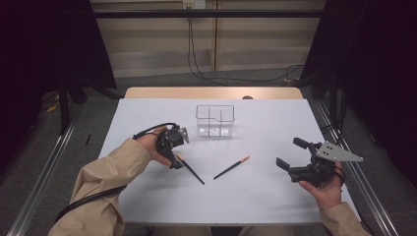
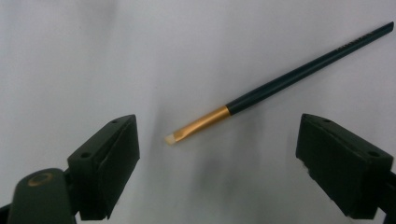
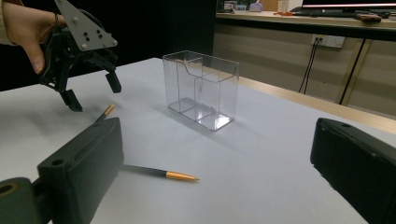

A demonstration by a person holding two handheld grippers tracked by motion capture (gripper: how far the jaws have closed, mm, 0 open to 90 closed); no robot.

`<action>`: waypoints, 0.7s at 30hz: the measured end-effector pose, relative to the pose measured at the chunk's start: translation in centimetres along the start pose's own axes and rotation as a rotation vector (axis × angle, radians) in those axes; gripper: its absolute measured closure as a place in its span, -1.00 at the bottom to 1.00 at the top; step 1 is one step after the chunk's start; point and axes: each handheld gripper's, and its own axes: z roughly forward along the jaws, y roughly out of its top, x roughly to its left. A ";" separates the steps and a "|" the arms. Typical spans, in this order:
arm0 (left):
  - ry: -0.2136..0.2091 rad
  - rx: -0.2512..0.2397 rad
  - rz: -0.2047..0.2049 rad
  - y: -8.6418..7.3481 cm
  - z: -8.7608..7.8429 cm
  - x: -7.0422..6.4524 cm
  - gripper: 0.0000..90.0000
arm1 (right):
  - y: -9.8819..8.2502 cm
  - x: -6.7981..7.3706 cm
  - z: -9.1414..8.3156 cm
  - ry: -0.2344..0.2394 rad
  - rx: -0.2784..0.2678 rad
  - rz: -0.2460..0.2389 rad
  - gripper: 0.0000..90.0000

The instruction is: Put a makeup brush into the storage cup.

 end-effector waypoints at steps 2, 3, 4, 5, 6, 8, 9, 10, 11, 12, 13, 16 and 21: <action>-0.010 -0.012 0.014 0.2 0.0 0.0 -0.65 | 0.0 0.0 0.0 0.000 0.000 0.001 -0.95; -0.013 -0.014 0.022 0.3 0.1 -0.1 -0.64 | 0.0 0.0 0.0 0.000 0.000 0.002 -0.95; -0.013 -0.009 0.032 0.4 0.1 -0.1 -0.58 | 0.0 0.0 0.0 0.001 0.001 0.002 -0.95; -0.020 -0.009 0.040 0.5 0.1 -0.3 -0.58 | 0.0 0.0 0.0 0.001 0.001 0.002 -0.95; -0.030 -0.005 0.056 0.6 0.2 -0.3 -0.55 | 0.0 0.0 0.0 0.002 0.002 0.002 -0.95; -0.032 0.003 0.081 0.9 0.4 -0.5 -0.51 | 0.0 0.0 0.0 0.003 0.002 0.001 -0.95; -0.032 0.003 0.081 0.9 0.4 -0.5 -0.49 | 0.0 0.0 0.0 0.003 0.002 0.001 -0.95; -0.035 0.005 0.097 1.0 0.4 -0.5 -0.47 | -0.1 0.0 0.0 0.003 0.000 0.004 -0.95; -0.038 0.002 0.098 1.0 0.5 -0.5 -0.47 | -0.1 0.0 0.0 0.003 0.000 0.004 -0.95; -0.038 0.002 0.105 1.1 0.6 -0.6 -0.42 | -0.1 -0.1 0.0 0.002 0.001 0.003 -0.95; -0.038 0.002 0.105 1.1 0.6 -0.6 -0.40 | -0.1 -0.1 0.0 0.002 0.001 0.003 -0.95; -0.036 0.005 0.125 1.1 0.6 -0.6 -0.37 | -0.1 0.0 0.0 0.005 0.001 0.003 -0.95; -0.041 0.009 0.132 0.9 0.8 -0.8 -0.28 | -0.1 0.0 0.0 0.006 0.003 0.002 -0.95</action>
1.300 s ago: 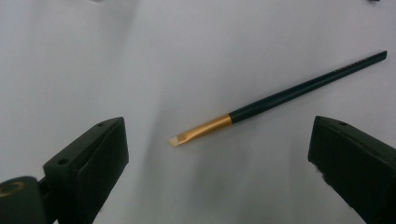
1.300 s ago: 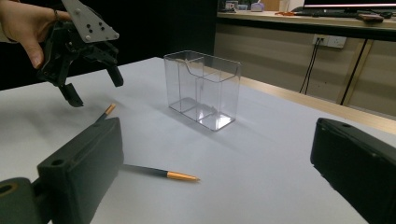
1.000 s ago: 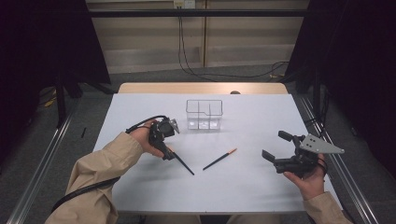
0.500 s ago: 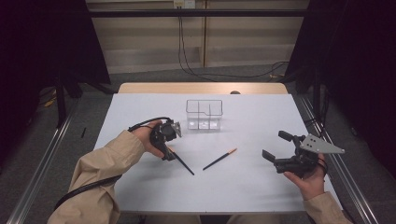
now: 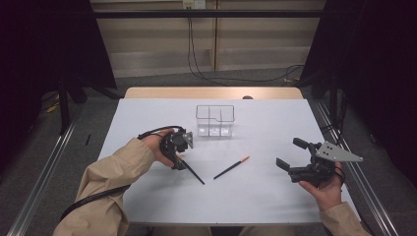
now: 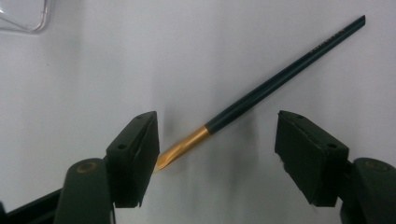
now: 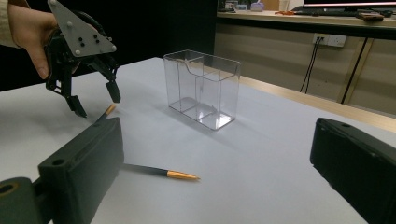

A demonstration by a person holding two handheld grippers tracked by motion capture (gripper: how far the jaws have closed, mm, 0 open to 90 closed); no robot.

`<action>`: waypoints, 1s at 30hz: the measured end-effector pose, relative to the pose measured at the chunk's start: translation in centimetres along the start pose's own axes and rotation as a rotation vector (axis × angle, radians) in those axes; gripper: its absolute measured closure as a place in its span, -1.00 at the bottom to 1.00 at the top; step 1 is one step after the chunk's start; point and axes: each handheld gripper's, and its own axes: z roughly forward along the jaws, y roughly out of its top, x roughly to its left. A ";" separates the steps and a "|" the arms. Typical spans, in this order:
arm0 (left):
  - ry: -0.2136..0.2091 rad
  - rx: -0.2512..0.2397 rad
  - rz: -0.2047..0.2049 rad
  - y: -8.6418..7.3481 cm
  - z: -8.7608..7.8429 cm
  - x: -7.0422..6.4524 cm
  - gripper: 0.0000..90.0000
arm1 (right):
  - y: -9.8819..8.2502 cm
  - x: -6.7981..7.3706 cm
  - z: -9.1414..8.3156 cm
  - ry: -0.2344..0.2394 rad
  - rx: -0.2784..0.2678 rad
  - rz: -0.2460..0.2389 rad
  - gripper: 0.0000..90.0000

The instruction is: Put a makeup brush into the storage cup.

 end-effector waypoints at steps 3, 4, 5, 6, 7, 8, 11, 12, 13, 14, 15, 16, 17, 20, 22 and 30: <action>-0.011 0.004 0.016 0.0 0.1 -0.1 -0.18 | 0.0 0.0 0.0 0.001 0.000 0.001 -0.95; -0.008 0.000 0.008 0.0 0.2 -0.2 -0.18 | 0.0 0.0 0.0 0.002 0.000 0.001 -0.95; -0.008 0.008 0.021 0.0 0.2 -0.1 -0.18 | 0.0 0.0 0.0 0.001 0.001 0.000 -0.95; -0.010 0.001 0.023 0.0 0.2 -0.2 -0.17 | 0.0 0.0 0.0 0.002 0.000 0.001 -0.95; -0.010 0.001 0.023 0.0 0.2 -0.2 -0.16 | 0.0 0.0 0.0 0.001 0.000 0.000 -0.95; -0.009 -0.004 0.021 0.0 0.3 -0.2 -0.16 | 0.0 0.0 0.0 0.001 0.000 0.000 -0.95; -0.010 0.014 0.049 0.1 0.4 -0.3 -0.12 | 0.0 0.0 0.0 0.001 0.002 -0.001 -0.95; -0.007 0.020 0.062 0.2 0.5 -0.4 -0.10 | 0.0 0.0 0.0 -0.001 0.002 -0.002 -0.95; -0.009 0.019 0.057 0.2 0.5 -0.5 -0.10 | 0.0 0.0 0.0 -0.003 0.002 -0.002 -0.95; -0.009 0.019 0.057 0.2 0.5 -0.5 -0.09 | 0.0 0.0 0.0 -0.003 0.002 -0.002 -0.95; -0.009 0.020 0.056 0.2 0.6 -0.5 -0.09 | 0.0 0.0 0.0 -0.002 0.000 0.001 -0.95; -0.010 0.014 0.055 0.2 0.6 -0.6 -0.08 | 0.0 0.0 0.0 -0.003 -0.002 0.001 -0.95; -0.009 0.015 0.063 0.2 0.6 -0.5 -0.07 | 0.0 0.0 0.0 -0.004 -0.002 0.001 -0.95; -0.015 0.031 0.078 0.2 0.8 -0.6 -0.01 | 0.0 0.0 0.0 -0.001 0.000 -0.001 -0.95; -0.017 0.032 0.082 0.2 0.8 -0.6 0.00 | 0.0 0.0 0.0 -0.002 -0.001 -0.002 -0.95; -0.050 0.035 0.102 0.1 0.8 -0.9 0.22 | 0.0 0.0 -0.1 -0.004 0.000 -0.002 -0.95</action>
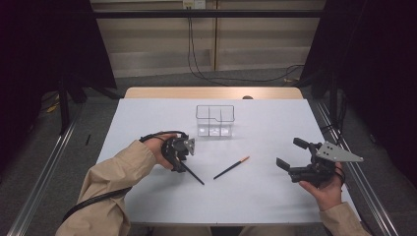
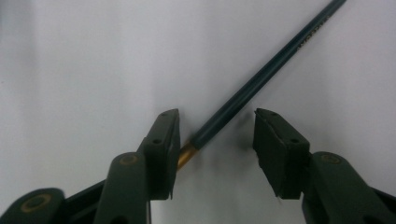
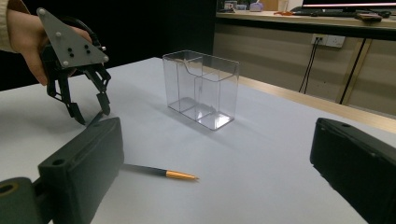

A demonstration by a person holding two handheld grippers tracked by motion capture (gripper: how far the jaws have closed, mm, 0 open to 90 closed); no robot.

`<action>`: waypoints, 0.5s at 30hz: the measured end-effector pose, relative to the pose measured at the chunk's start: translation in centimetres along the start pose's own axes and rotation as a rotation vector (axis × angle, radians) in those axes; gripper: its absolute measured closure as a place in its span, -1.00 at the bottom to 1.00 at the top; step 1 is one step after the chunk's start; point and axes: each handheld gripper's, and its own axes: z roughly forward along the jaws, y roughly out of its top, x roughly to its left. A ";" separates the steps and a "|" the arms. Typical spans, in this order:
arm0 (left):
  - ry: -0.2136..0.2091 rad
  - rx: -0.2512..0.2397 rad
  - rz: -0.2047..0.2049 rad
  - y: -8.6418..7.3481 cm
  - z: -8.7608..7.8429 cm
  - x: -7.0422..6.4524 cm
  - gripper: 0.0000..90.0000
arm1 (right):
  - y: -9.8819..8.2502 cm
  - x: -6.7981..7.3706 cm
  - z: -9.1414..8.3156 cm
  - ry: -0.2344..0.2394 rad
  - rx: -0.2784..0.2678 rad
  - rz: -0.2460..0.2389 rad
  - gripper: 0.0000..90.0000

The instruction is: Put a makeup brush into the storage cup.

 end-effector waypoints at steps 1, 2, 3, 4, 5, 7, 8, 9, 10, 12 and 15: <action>-0.004 0.000 0.004 0.0 0.0 -0.1 0.33 | 0.0 0.0 0.0 0.001 0.001 0.000 -0.94; -0.011 0.002 0.004 0.0 0.0 -0.1 0.33 | 0.0 0.0 0.0 0.001 0.001 0.000 -0.94; -0.018 -0.001 -0.010 -0.1 0.0 -0.2 0.39 | 0.0 0.0 0.0 0.000 0.001 -0.001 -0.94; -0.021 0.001 -0.007 -0.1 -0.1 -0.3 0.44 | 0.0 0.0 0.0 0.001 -0.002 0.000 -0.94; -0.026 0.001 -0.007 -0.2 -0.1 -0.3 0.47 | 0.0 0.0 0.0 0.000 -0.003 0.001 -0.94; -0.039 0.006 -0.018 -0.5 -0.2 -0.6 0.56 | 0.0 0.0 0.0 0.001 -0.001 0.002 -0.94; -0.043 0.017 -0.015 -0.5 -0.3 -0.6 0.60 | 0.0 0.0 0.0 0.001 0.000 0.001 -0.94; -0.047 0.020 -0.011 -0.6 -0.3 -0.7 0.64 | 0.0 0.0 0.0 0.001 0.001 0.000 -0.94; -0.053 0.021 -0.032 -0.7 -0.3 -0.8 0.69 | 0.0 0.0 0.0 0.001 0.001 -0.001 -0.94; -0.055 0.027 -0.042 -0.8 -0.3 -0.8 0.74 | 0.0 0.0 0.0 0.001 0.001 0.000 -0.94; -0.051 0.029 -0.064 -0.9 -0.4 -0.8 0.84 | -0.1 0.0 0.1 0.001 0.005 0.002 -0.94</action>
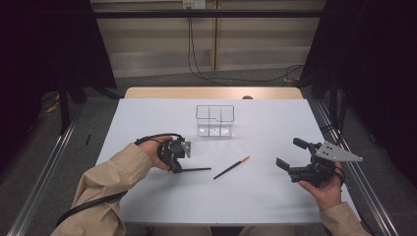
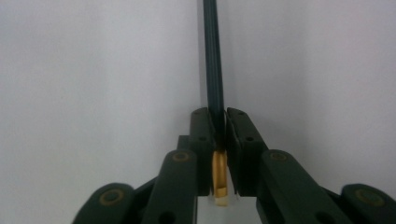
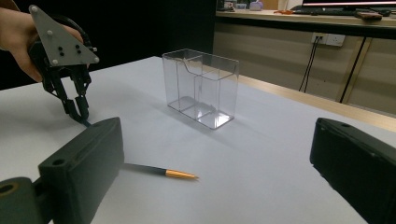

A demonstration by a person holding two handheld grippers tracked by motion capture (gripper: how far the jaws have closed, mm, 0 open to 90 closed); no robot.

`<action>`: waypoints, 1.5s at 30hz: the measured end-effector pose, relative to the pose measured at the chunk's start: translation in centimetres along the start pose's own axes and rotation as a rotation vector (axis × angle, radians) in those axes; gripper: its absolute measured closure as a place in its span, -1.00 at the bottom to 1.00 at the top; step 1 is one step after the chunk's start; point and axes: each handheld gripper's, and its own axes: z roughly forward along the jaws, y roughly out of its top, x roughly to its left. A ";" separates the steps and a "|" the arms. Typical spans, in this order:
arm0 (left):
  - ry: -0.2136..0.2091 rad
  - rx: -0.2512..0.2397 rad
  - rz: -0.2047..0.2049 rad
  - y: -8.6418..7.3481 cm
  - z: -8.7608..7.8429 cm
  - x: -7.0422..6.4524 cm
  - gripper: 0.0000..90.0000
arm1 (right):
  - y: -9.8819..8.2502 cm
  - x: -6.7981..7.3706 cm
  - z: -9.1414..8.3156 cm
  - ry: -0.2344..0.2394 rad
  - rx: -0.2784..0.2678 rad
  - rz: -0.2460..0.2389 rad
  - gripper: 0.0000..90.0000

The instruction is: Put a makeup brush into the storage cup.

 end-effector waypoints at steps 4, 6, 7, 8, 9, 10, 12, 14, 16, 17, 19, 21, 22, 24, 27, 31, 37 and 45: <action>-0.004 0.003 -0.025 0.0 0.0 0.1 0.86 | 0.0 0.1 0.1 0.000 0.002 0.000 -0.94; -0.001 0.006 -0.043 0.1 0.0 0.0 0.86 | 0.0 0.1 0.1 -0.001 0.002 0.000 -0.94; 0.001 0.010 -0.045 0.1 0.0 0.0 0.86 | 0.0 0.1 0.1 0.001 0.002 0.001 -0.94; -0.006 0.020 -0.047 0.2 0.0 0.0 0.86 | 0.0 0.1 0.1 0.000 0.003 0.001 -0.94; -0.007 0.021 -0.053 0.3 0.0 0.0 0.86 | -0.1 0.1 0.1 0.000 0.003 0.001 -0.94; -0.012 0.024 -0.060 0.3 0.0 0.0 0.86 | -0.1 0.1 0.1 0.001 0.003 0.001 -0.94; -0.015 0.034 -0.060 0.4 0.0 0.0 0.86 | -0.1 0.1 0.1 0.001 0.003 0.001 -0.95; -0.022 0.033 -0.062 0.4 0.0 0.1 0.86 | -0.1 0.1 0.1 0.001 0.003 0.001 -0.94; -0.022 0.035 -0.061 0.4 0.0 0.1 0.85 | -0.1 0.1 0.1 0.001 0.003 0.001 -0.94; -0.019 0.035 -0.062 0.4 0.0 0.0 0.85 | -0.1 0.1 0.1 0.001 0.004 0.001 -0.94; -0.006 0.041 -0.063 0.5 0.1 0.0 0.84 | -0.1 0.1 0.1 0.001 0.004 0.001 -0.94; -0.010 0.040 -0.066 0.5 0.1 0.0 0.84 | -0.1 0.1 0.1 0.002 0.003 0.001 -0.94; -0.014 0.045 -0.067 0.6 0.1 0.0 0.84 | -0.1 0.1 0.1 0.002 0.004 0.000 -0.94; -0.011 0.051 -0.068 0.7 0.1 -0.1 0.84 | -0.1 0.1 0.2 0.004 0.006 0.000 -0.94; -0.005 0.060 -0.076 0.8 0.2 -0.2 0.84 | 0.0 0.1 0.2 0.004 0.007 -0.001 -0.94; -0.007 0.044 -0.104 0.6 0.2 -0.1 0.85 | -0.1 0.1 0.1 0.004 0.006 0.000 -0.94; -0.003 0.025 -0.110 0.4 0.1 -0.2 0.86 | -0.1 0.0 0.2 0.004 0.007 -0.001 -0.94; -0.010 -0.011 -0.128 0.8 -0.8 -0.1 0.86 | -0.1 0.1 0.3 0.008 0.013 -0.002 -0.94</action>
